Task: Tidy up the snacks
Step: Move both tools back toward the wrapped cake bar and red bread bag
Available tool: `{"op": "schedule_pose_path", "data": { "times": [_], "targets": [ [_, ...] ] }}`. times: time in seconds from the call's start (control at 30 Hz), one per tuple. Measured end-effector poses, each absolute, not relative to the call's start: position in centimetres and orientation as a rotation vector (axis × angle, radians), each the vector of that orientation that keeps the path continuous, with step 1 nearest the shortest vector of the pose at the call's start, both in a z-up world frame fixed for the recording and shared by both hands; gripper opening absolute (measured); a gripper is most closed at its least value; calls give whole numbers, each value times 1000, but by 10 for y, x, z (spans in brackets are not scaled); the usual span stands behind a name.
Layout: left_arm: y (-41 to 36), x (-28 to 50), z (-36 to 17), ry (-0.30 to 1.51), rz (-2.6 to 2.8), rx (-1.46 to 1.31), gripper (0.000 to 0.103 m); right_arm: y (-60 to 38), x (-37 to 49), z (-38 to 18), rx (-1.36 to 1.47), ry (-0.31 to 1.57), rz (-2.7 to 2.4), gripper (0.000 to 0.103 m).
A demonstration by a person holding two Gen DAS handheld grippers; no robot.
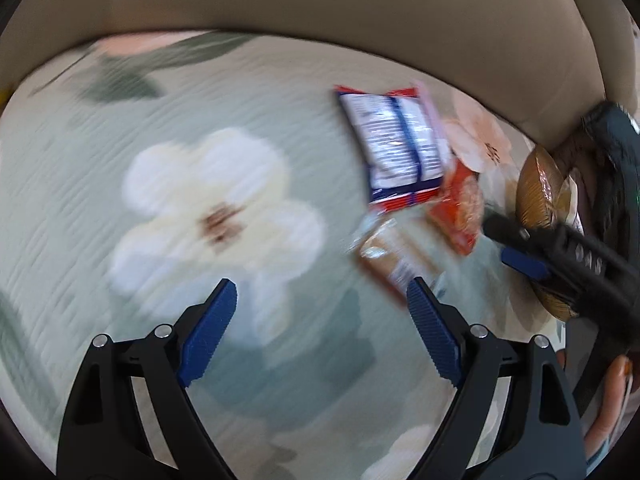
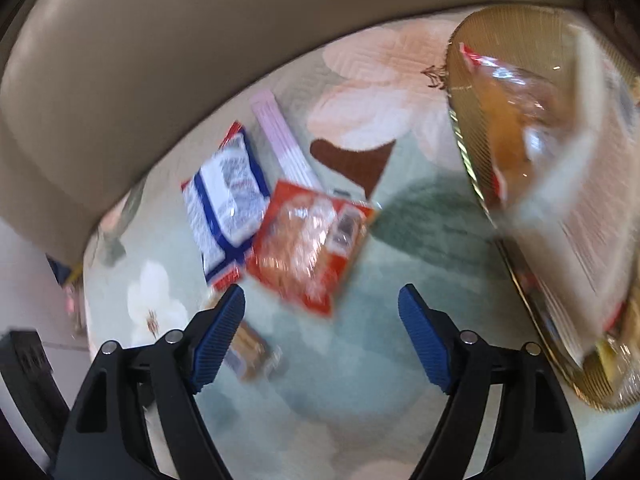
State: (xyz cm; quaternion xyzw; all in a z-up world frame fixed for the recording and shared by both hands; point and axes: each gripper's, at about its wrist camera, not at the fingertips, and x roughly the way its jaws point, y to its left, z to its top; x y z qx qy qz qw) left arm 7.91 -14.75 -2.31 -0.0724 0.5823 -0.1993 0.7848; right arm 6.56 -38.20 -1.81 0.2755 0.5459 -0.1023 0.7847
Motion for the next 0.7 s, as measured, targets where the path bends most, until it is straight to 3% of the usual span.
{"op": "schedule_pose_path", "data": {
  "times": [0.47,0.57,0.7],
  "targets": [
    [-236,85,-49,1254,-348,38,95,-373,107,-37,574,1269,-268,80],
    [-243,77,-49,1231,-348,133,84,-364,114,-41,547,1267,-291,79],
    [-225,70,-44,1219,-420,170,50,-354,116,-39,463,1265,-281,64]
  ]
}}
